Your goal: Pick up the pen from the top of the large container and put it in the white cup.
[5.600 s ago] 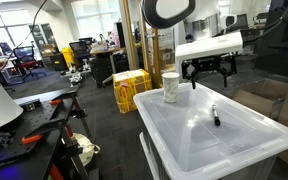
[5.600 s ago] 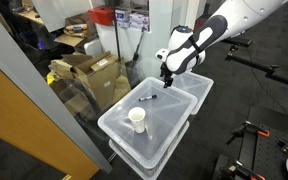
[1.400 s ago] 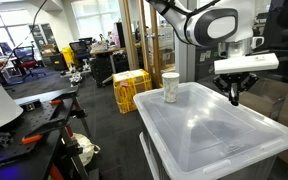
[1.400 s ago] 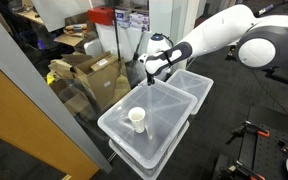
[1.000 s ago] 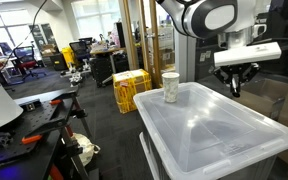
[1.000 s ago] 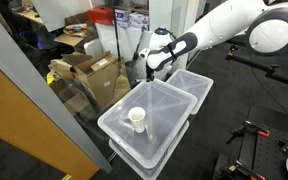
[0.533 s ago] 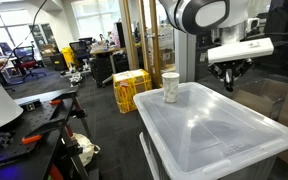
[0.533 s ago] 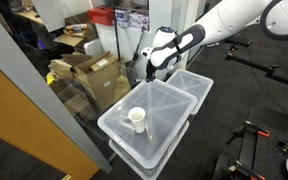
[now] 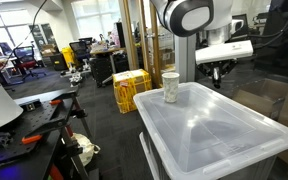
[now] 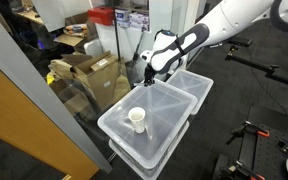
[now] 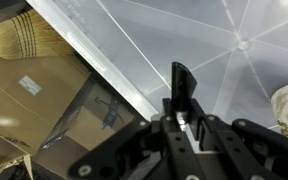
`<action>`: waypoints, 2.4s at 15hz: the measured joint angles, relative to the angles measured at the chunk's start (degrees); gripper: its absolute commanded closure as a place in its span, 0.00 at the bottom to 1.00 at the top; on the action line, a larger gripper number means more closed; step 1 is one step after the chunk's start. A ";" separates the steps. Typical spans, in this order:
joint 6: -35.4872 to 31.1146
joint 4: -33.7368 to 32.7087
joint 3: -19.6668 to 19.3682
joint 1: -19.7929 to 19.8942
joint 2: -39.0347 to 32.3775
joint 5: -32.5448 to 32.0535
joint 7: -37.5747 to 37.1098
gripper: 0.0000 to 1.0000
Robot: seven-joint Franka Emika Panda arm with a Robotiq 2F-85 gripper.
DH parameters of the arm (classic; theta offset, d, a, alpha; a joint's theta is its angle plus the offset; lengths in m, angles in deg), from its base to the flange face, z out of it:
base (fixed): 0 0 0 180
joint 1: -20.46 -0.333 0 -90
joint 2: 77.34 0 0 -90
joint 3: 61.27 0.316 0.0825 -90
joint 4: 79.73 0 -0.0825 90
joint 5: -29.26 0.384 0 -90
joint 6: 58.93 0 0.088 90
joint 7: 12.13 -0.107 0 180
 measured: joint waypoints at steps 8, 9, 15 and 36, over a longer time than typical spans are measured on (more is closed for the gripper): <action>-4.52 8.40 2.85 2.57 4.50 0.00 0.09 0.95; -5.42 9.50 3.55 2.95 4.97 0.00 0.10 0.95; -10.33 14.40 7.40 3.33 6.34 -0.08 0.10 0.95; -12.50 20.51 19.46 8.51 6.81 -0.82 4.16 0.95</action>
